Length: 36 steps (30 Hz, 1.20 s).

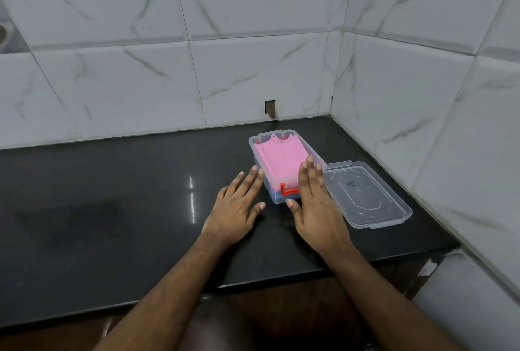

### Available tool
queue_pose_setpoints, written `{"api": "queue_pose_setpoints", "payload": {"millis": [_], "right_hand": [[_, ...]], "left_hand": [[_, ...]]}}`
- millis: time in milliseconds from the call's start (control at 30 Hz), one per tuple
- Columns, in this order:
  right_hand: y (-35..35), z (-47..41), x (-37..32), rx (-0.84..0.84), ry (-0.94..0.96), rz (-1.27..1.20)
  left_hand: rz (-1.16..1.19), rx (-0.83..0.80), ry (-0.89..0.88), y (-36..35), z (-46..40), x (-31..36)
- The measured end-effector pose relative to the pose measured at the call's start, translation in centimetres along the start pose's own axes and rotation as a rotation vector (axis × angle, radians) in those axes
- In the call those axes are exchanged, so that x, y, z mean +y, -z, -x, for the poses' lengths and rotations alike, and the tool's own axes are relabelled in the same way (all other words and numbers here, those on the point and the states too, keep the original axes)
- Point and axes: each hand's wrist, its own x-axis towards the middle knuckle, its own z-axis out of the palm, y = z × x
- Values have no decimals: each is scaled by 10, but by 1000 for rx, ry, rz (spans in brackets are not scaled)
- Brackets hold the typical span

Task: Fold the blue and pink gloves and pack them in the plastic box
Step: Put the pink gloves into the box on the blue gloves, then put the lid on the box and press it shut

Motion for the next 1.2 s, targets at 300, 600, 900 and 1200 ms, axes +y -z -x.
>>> {"api": "queue_pose_setpoints", "payload": {"millis": [300,600,900,1200], "right_hand": [[8,14,-5,-151,-87,118],[31,49,-2,-177,-507,340],[38,114,-3,-32,-244,273],[71,157,-3,53,-111,274]], "left_hand": [[43,-104,25,1,16,41],[-26,-27,155,-6,19,86],[-47,-52,127,-11,21,111],[33,-121,114,-11,27,122]]}}
